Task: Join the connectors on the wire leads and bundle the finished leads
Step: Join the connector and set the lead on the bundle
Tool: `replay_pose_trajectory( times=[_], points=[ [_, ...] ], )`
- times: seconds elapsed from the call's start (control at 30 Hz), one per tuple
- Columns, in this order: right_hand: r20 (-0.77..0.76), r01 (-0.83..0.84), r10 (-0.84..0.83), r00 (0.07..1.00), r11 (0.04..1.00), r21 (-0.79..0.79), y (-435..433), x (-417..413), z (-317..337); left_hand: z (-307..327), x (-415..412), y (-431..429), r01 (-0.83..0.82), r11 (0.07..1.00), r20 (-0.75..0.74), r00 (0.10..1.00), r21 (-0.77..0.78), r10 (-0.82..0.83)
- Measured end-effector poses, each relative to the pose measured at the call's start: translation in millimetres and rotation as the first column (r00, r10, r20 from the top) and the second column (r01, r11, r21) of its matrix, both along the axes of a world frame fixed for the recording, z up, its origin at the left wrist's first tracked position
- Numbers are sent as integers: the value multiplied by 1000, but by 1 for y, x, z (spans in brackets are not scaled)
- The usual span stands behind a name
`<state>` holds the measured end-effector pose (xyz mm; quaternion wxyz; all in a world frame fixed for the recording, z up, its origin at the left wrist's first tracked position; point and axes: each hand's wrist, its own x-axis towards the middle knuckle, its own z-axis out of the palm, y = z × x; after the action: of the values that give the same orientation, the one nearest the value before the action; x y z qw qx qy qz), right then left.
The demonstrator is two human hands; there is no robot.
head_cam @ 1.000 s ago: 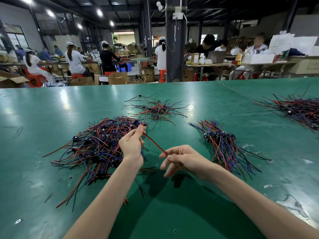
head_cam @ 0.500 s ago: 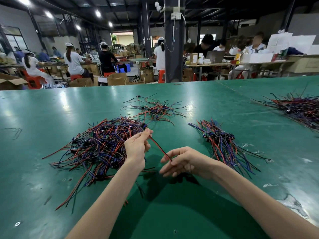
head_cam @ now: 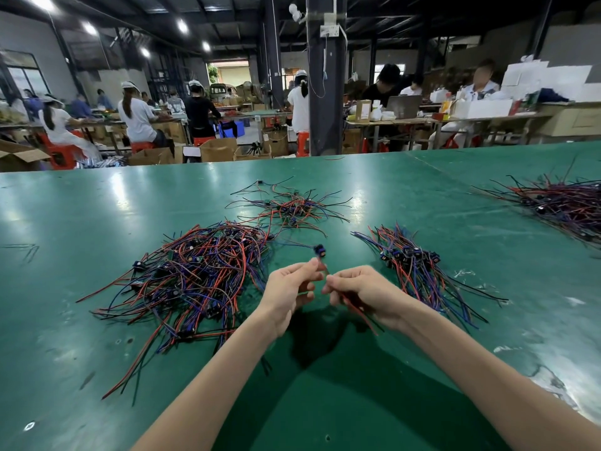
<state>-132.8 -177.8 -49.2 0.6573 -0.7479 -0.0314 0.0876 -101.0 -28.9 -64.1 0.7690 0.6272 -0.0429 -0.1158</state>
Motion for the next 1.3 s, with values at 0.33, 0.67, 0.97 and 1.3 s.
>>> replay_pose_trajectory(
  times=[0.33, 0.67, 0.97, 1.3],
  points=[
    [226, 627, -586, 778, 745, -227, -57, 21, 5, 1, -4, 0, -42, 978, 117, 993, 206, 18],
    [360, 550, -503, 786, 304, -778, -57, 13, 2, 23, -9, 20, -396, 11, 362, 827, 918, -431],
    [565, 694, -402, 720, 423, -583, -31, 12, -2, 51, 2, 74, 92, 64, -61, 921, 994, -384],
    [475, 592, -376, 795, 654, -472, -14, 12, -12, 58, 2, 95, 194, 88, -135, 883, 977, -450]
  ],
)
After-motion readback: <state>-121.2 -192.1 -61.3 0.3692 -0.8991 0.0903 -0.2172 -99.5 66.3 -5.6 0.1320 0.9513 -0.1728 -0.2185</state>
